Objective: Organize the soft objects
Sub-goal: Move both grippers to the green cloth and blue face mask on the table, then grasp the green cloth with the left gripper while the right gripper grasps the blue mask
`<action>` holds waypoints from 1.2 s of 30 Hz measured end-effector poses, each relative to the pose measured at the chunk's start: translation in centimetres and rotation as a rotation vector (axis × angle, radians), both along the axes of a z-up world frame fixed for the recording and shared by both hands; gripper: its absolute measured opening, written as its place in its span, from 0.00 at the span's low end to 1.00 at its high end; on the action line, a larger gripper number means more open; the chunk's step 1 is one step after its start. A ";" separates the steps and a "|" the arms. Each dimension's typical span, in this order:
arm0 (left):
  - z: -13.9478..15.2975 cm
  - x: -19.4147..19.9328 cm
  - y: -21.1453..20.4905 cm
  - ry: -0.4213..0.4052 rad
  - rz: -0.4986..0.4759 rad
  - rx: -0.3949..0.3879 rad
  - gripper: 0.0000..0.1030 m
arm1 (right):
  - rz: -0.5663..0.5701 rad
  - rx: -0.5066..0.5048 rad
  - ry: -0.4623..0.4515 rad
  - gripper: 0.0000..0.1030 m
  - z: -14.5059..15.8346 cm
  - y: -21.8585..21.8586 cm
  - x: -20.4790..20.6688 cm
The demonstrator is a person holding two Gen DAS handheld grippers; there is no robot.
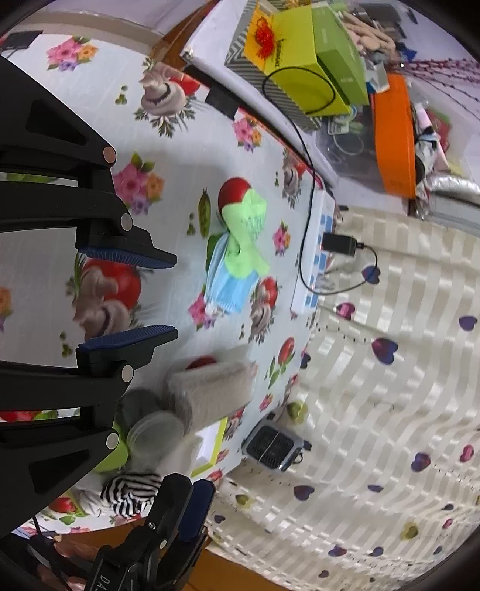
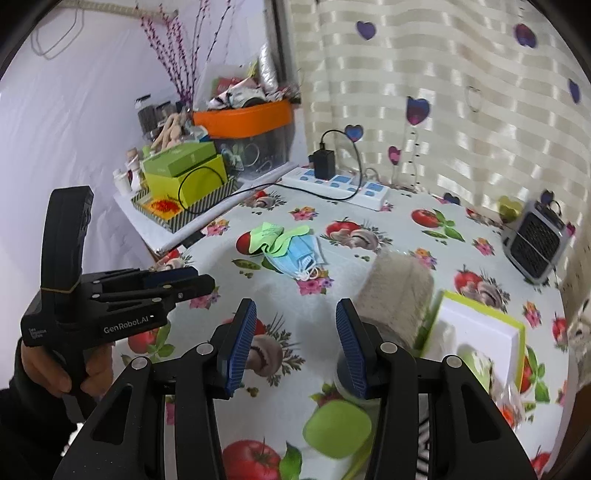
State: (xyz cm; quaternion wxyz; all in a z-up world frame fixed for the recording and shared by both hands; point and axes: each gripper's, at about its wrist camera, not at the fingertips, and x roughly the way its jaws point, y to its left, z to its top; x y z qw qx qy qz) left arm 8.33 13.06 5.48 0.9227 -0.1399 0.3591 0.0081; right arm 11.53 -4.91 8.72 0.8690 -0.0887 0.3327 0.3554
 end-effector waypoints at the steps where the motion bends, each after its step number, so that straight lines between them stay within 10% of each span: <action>1: -0.1 0.2 0.4 0.001 0.004 0.001 0.30 | 0.011 -0.011 0.002 0.45 -0.1 0.4 0.3; 36: -5.5 13.9 8.3 0.111 0.048 -0.106 0.36 | 0.216 -0.335 0.262 0.45 -7.7 13.9 15.8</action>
